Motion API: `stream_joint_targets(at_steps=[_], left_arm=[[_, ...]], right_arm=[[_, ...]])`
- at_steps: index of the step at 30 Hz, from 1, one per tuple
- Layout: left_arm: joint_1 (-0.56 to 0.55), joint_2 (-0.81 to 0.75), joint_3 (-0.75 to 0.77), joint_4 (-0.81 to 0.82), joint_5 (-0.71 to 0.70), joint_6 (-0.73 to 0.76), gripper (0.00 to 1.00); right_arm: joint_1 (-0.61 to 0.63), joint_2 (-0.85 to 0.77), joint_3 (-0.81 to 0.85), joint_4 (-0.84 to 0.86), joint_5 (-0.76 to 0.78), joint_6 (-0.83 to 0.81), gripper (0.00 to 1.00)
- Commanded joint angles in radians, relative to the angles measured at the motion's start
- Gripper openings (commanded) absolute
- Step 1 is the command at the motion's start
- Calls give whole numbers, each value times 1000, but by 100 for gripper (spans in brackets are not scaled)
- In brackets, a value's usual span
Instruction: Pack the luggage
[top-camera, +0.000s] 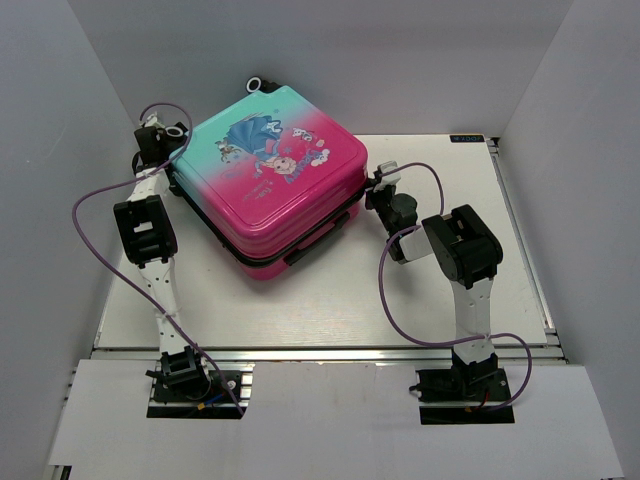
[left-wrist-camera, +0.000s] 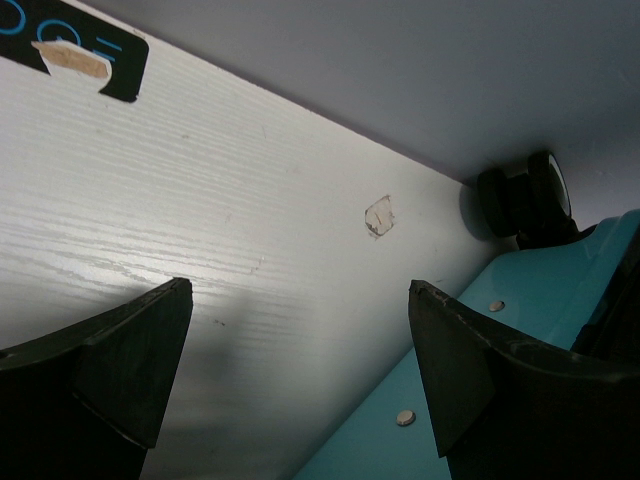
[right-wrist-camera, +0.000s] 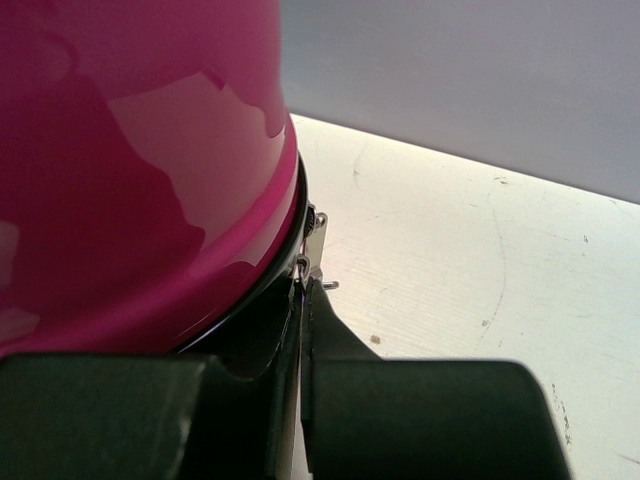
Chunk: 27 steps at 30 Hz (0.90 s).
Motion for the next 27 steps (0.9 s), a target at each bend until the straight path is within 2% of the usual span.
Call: stream_joint_targets(at_steps=[1, 4, 5, 7, 8, 9, 11, 12, 14, 15, 16, 18, 19, 21, 22, 27], left_arm=[[-191, -64, -9, -81, 60, 12, 98], [-191, -122, -50, -132, 17, 24, 98], [-191, -183, -75, -149, -48, 21, 98], [-173, -249, -138, -233, -117, 9, 98], [-173, -303, -152, -276, -233, 8, 98], [-173, -328, -159, -334, -295, 8, 98], [-173, -407, -188, -491, -439, -13, 98], [-173, -441, -214, -529, -473, -36, 98], [-164, -568, -364, -552, -553, -76, 98], [-164, -611, -420, -543, -573, -87, 98], [-164, -654, -511, -537, -589, -105, 98], [-164, -754, -569, -561, -645, -133, 98], [-164, -785, -604, -597, -674, -148, 98], [-155, -848, -629, -640, -748, -163, 98], [-155, -862, -650, -647, -763, -150, 98], [-124, -847, -607, -820, -889, -150, 98]], right_arm=[[89, 21, 119, 369, -270, 93, 0], [91, -60, 43, 400, -288, 116, 2], [89, -89, -18, 395, -285, 116, 7], [86, -178, -78, 362, -276, 94, 34], [88, -212, -135, 345, -262, 93, 44], [88, -241, -163, 308, -224, 88, 59], [86, -342, -218, 271, -170, 93, 71], [86, -406, -265, 226, -123, 100, 89], [83, -471, -303, 161, -77, 135, 89], [83, -535, -322, 121, 5, 146, 89], [82, -566, -329, 13, 37, 165, 89], [78, -667, -321, -122, 86, 203, 89], [81, -698, -312, -269, 97, 205, 89], [80, -788, -278, -412, 146, 243, 89], [80, -813, -266, -539, 166, 255, 89], [80, -945, -212, -779, 246, 266, 89]])
